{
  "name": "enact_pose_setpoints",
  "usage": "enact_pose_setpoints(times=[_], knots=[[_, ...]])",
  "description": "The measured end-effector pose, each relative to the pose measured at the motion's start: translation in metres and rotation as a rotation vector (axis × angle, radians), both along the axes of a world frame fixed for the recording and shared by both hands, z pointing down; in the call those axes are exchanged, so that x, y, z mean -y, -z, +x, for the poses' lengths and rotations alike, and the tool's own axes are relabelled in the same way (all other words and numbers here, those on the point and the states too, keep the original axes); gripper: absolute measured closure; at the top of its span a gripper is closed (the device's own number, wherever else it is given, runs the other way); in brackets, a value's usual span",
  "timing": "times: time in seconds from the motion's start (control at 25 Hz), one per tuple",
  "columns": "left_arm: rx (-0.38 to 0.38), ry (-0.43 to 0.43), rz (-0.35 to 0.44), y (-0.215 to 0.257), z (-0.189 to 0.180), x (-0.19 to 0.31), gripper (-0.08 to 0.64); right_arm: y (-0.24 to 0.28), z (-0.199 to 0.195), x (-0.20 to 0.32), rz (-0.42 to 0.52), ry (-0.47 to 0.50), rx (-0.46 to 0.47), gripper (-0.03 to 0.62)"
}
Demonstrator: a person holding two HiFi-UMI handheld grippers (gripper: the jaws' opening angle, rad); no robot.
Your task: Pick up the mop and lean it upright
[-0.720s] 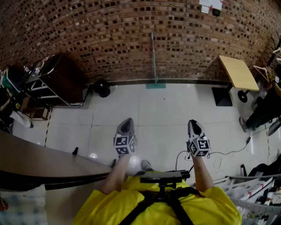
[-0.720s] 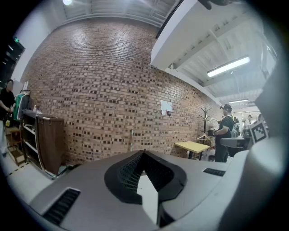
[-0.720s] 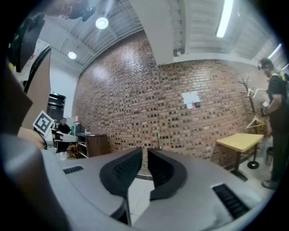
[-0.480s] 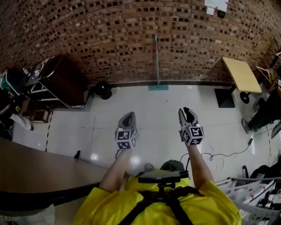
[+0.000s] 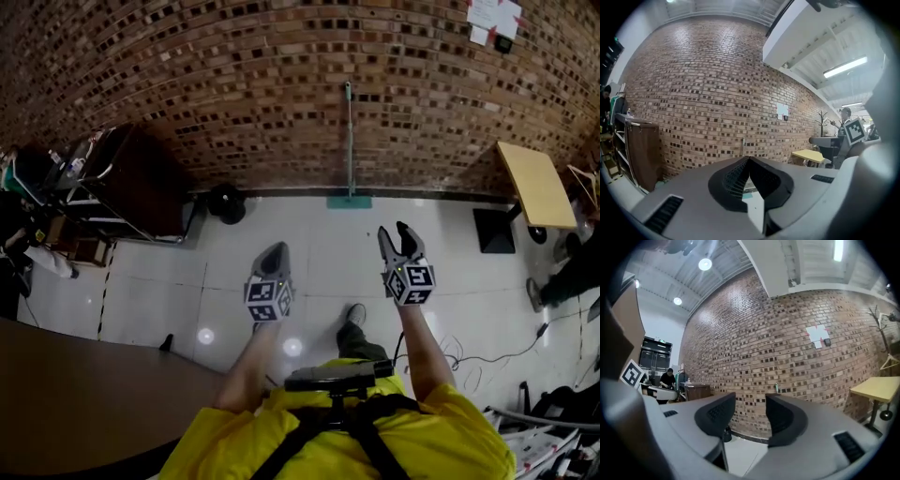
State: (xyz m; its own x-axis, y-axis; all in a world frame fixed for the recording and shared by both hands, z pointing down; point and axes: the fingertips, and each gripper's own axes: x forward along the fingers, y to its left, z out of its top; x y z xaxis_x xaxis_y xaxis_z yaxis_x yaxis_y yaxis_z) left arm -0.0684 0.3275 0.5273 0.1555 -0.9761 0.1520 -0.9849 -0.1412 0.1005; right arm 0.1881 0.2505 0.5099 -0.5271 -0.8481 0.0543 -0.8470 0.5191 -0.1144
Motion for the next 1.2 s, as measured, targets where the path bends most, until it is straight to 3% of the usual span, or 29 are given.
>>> enact_pose_setpoints(times=[0.04,0.12,0.24,0.28,0.36,0.76,0.8,0.84,0.92,1.0,1.04,1.08,1.12,1.16,1.2], knots=[[0.001,-0.005,0.013,-0.001,0.000,0.020,0.552,-0.004,0.000,0.023,0.000,-0.004,0.008,0.355],[-0.015,-0.014,0.040,-0.001,0.000,0.062,0.418,-0.012,-0.004,0.073,-0.010,0.001,0.019,0.314],[-0.020,0.008,0.060,0.005,-0.006,0.121,0.417,-0.007,-0.013,0.143,-0.007,0.012,0.016,0.296],[-0.012,0.014,0.058,0.007,-0.007,0.140,0.425,-0.004,-0.014,0.163,-0.006,0.017,0.013,0.274],[-0.014,0.022,0.054,0.011,-0.006,0.178,0.557,0.002,-0.017,0.204,-0.010,0.032,0.006,0.273],[0.030,0.012,0.028,0.002,0.003,0.319,0.560,-0.015,-0.033,0.346,-0.045,0.005,-0.001,0.307],[0.022,-0.009,0.026,0.000,0.002,0.334,0.560,-0.013,-0.037,0.357,-0.036,0.001,0.003,0.347],[0.007,-0.039,0.022,-0.002,0.003,0.349,0.560,-0.011,-0.042,0.367,-0.022,0.003,0.007,0.568],[-0.025,-0.080,0.020,-0.005,0.000,0.381,0.560,-0.010,-0.055,0.389,0.008,0.009,-0.013,0.589],[-0.018,-0.069,0.035,-0.006,-0.010,0.419,0.560,-0.015,-0.067,0.421,0.019,-0.014,-0.044,0.588],[-0.007,-0.060,0.050,-0.007,-0.016,0.439,0.560,-0.020,-0.074,0.440,0.007,-0.021,-0.044,0.583],[0.000,-0.055,0.067,-0.008,-0.022,0.460,0.560,-0.026,-0.082,0.460,-0.013,-0.021,-0.039,0.452],[0.003,-0.056,0.078,-0.010,-0.027,0.481,0.533,-0.032,-0.090,0.479,-0.032,-0.020,-0.036,0.269],[0.003,-0.063,0.077,-0.012,-0.032,0.502,0.365,-0.037,-0.096,0.498,-0.044,-0.029,-0.036,0.409],[0.002,-0.075,0.068,-0.014,-0.038,0.524,0.327,-0.040,-0.101,0.517,-0.052,-0.047,-0.036,0.527]])
